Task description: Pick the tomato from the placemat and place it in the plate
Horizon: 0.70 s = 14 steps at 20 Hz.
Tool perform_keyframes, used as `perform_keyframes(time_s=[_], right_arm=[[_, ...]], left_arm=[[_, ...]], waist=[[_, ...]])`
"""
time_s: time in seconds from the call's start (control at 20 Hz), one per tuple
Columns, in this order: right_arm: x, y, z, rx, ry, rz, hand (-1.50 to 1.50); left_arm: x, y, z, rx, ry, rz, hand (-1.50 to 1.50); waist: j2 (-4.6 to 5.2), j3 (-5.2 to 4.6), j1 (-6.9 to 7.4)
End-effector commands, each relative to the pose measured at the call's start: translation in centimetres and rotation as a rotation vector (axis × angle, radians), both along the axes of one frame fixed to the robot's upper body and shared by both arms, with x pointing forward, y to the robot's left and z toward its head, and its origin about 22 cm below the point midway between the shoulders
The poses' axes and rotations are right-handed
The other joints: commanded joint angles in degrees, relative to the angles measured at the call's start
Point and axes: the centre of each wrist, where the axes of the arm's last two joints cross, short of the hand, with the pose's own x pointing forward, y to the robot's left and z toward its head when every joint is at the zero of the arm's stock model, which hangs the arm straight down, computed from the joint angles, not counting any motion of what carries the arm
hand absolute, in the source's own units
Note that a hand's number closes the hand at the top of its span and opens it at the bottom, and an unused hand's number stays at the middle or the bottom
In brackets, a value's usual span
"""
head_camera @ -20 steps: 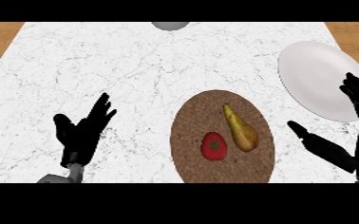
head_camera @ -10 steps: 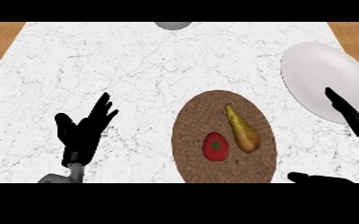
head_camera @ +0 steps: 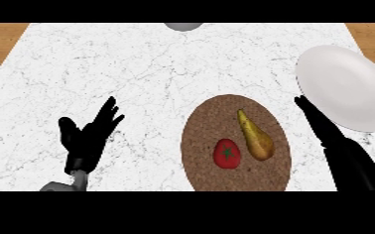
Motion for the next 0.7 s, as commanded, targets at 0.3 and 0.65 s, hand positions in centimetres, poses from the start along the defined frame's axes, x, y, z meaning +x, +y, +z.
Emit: perform_keyframes(time_s=[0.3, 0.65], right_arm=[[0.7, 6.3, -2.6, -0.076, 0.151, -0.019, -1.5], [2.7, 8.8, -4.4, -0.037, 0.173, 0.01, -1.5]], left_arm=[[0.0, 3.1, 0.6, 0.019, 0.068, -0.002, 0.0], [-2.1, -1.4, -2.3, 0.008, 0.068, 0.016, 0.0]], waist=[[0.18, -0.11, -0.3], [0.21, -0.09, -0.29]])
